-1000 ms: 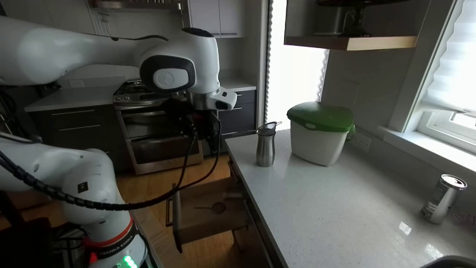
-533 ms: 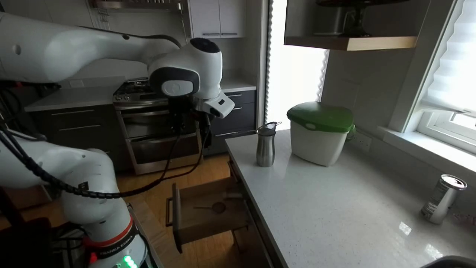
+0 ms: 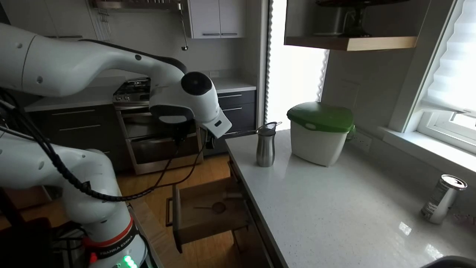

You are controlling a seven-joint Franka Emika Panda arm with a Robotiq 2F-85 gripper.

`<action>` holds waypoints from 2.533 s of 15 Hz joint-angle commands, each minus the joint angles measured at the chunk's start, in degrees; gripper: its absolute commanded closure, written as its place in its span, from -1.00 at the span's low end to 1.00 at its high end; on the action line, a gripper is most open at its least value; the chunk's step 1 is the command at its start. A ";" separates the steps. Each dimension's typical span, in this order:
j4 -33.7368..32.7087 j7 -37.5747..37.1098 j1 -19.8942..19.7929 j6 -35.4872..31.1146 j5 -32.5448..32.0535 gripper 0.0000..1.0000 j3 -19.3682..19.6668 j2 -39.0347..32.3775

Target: Remove the silver object from the cup

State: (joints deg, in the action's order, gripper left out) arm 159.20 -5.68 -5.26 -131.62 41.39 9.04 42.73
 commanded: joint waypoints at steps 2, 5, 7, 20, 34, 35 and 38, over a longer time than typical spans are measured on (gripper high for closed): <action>-0.30 3.53 1.52 -5.20 6.88 -1.00 -0.13 -1.49; -0.62 4.58 2.21 -6.29 8.70 -1.00 0.19 -2.88; -0.65 4.65 2.19 -6.28 8.85 -1.00 0.26 -2.90; -1.06 19.34 7.73 -16.88 32.28 -1.00 1.99 -7.57; -3.25 66.32 7.59 -18.24 84.82 -1.00 0.05 -17.45; -3.56 69.76 7.34 -17.38 88.53 -1.00 -0.29 -18.30; -3.94 74.66 1.26 -12.25 96.26 -1.00 -6.71 -21.17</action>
State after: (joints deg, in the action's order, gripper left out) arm 156.29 64.90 3.03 -149.10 131.07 9.18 25.58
